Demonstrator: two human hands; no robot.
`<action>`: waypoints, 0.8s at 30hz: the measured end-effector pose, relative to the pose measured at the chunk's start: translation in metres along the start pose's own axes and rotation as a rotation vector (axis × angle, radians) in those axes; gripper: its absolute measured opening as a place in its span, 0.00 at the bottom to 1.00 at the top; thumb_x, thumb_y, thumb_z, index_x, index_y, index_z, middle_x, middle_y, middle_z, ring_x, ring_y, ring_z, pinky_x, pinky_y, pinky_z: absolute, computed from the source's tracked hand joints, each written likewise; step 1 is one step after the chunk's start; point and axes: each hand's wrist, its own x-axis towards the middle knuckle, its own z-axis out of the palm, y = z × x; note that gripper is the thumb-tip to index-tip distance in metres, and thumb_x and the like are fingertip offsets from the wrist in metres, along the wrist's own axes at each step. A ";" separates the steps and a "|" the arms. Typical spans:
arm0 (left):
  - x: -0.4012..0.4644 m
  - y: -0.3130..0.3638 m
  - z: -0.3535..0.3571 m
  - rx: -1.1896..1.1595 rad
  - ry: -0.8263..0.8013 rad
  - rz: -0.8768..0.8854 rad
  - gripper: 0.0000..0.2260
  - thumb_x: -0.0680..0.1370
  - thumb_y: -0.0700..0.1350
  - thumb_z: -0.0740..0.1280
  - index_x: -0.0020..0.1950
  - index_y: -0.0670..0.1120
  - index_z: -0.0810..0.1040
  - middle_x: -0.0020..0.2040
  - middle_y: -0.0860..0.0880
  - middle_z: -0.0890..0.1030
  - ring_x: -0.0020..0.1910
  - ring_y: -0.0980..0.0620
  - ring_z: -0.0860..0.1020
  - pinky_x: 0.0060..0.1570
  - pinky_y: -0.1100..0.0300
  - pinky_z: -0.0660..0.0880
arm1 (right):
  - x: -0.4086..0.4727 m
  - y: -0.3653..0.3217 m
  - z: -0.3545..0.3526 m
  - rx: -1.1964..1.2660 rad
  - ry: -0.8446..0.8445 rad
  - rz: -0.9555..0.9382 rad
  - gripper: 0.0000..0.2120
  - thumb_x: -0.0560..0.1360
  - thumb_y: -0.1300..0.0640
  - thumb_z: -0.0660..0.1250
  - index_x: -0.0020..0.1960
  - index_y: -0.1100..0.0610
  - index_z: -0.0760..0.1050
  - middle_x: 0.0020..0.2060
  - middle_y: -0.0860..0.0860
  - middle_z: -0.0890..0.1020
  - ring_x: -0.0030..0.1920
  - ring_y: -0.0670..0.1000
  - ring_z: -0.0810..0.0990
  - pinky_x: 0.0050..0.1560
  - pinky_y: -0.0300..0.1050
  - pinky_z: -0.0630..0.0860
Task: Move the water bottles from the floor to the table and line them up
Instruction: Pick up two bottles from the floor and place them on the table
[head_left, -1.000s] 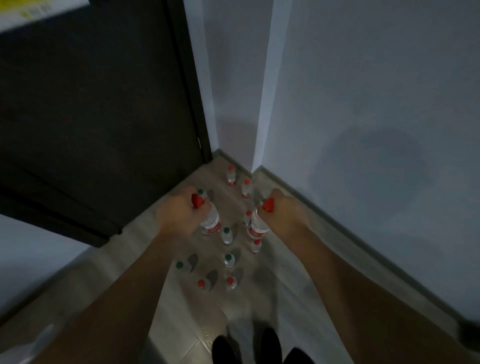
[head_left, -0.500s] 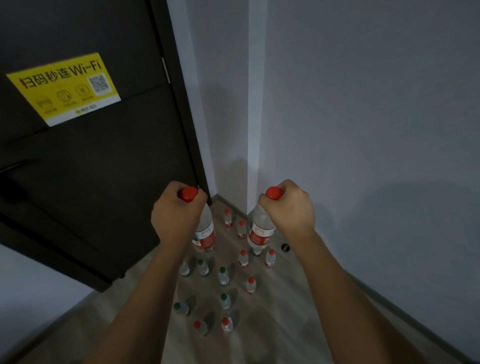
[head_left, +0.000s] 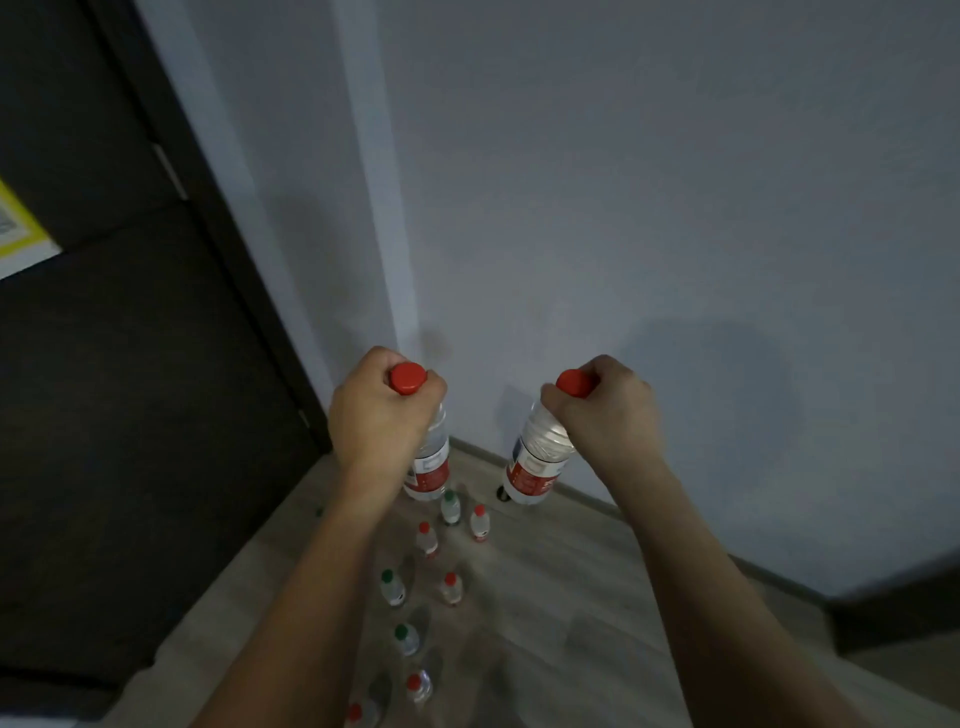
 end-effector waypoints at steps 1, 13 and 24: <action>0.003 0.006 0.009 -0.015 -0.014 0.025 0.07 0.67 0.53 0.70 0.36 0.53 0.74 0.33 0.59 0.78 0.32 0.59 0.77 0.31 0.65 0.68 | 0.001 0.002 -0.007 0.004 0.029 0.014 0.10 0.66 0.48 0.71 0.39 0.50 0.72 0.33 0.44 0.77 0.34 0.44 0.76 0.30 0.39 0.69; -0.037 0.092 0.130 -0.161 -0.372 0.257 0.09 0.65 0.56 0.68 0.35 0.52 0.72 0.33 0.59 0.78 0.32 0.59 0.77 0.28 0.66 0.66 | -0.026 0.070 -0.124 -0.108 0.395 0.251 0.10 0.66 0.47 0.71 0.40 0.51 0.73 0.33 0.45 0.77 0.35 0.46 0.76 0.34 0.45 0.76; -0.170 0.201 0.233 -0.233 -0.703 0.469 0.10 0.64 0.53 0.69 0.35 0.50 0.71 0.33 0.57 0.77 0.31 0.55 0.75 0.29 0.62 0.68 | -0.108 0.179 -0.266 -0.142 0.703 0.500 0.10 0.65 0.46 0.69 0.40 0.49 0.70 0.33 0.44 0.76 0.35 0.47 0.76 0.34 0.43 0.73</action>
